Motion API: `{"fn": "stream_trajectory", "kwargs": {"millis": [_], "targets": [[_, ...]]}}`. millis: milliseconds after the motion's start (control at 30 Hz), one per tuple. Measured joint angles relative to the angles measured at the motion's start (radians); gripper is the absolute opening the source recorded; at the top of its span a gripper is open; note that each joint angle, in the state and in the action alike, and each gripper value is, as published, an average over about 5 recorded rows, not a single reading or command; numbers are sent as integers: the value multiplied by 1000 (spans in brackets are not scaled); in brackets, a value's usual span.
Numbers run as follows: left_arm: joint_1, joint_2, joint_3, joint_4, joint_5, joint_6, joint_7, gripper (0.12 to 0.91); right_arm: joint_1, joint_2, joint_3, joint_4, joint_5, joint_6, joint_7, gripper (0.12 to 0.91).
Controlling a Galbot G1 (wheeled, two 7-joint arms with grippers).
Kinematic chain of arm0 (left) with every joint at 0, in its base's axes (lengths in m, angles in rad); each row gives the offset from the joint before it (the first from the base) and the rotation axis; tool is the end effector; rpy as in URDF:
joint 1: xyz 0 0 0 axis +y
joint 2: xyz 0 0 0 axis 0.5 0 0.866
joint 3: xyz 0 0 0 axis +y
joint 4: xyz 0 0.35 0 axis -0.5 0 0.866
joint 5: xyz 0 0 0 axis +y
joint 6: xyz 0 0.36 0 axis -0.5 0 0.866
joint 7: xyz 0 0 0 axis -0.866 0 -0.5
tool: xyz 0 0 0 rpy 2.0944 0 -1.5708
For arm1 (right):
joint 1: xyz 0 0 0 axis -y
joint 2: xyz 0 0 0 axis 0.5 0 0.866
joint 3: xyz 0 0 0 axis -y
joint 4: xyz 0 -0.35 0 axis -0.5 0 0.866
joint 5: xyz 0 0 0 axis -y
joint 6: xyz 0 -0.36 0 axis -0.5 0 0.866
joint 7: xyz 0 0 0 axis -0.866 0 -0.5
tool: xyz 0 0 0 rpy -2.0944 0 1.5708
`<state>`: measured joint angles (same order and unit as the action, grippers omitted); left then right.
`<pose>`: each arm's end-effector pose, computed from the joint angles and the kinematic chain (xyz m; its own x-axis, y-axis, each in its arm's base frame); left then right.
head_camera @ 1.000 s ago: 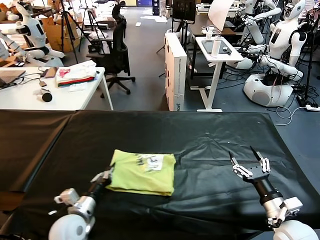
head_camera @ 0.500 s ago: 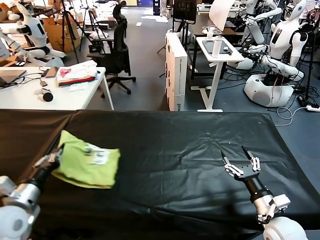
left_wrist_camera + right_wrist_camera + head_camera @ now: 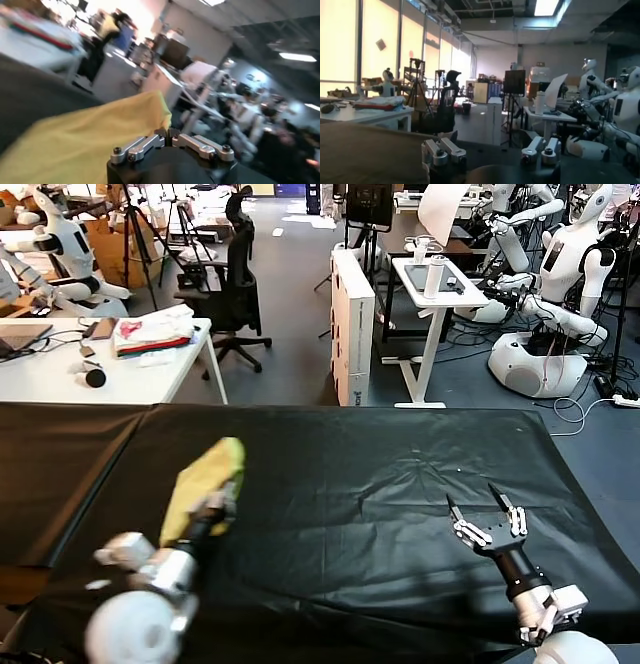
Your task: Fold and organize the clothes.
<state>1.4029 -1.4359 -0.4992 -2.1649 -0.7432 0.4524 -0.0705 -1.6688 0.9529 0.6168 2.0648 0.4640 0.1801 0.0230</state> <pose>0.2280 0.0128 -0.2427 -0.9400 0.2903 0.1795 0.1465 0.8181 -0.5560 0.1814 -0.1279 -0.2887 -0.9786 -0.2046 -0.0231 -0.2016 0.9751 -0.0925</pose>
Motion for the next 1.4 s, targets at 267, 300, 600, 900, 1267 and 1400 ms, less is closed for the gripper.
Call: {"fn": "stream_trajectory", "kwargs": {"millis": [267,300,600,900,1267,1400], "targets": [[-51,-140,211,197,131,-24,26,204,-4,-14,-25,39,26,-146,-6,907],[-52,-145,222,210,142,-25,30,233,1,-19,-30,43,48,-173,-12,907],[-35,-130,253,182,247,-54,101,759,111,-70,-147,51,321,-410,35,907],[-27,-66,179,80,323,-131,128,906,285,-61,-327,14,588,-534,109,907],[16,-38,135,28,425,-226,150,907,459,8,-523,-90,618,-551,153,840],[21,-32,118,17,459,-261,151,907,497,30,-564,-124,620,-551,148,700]]}}
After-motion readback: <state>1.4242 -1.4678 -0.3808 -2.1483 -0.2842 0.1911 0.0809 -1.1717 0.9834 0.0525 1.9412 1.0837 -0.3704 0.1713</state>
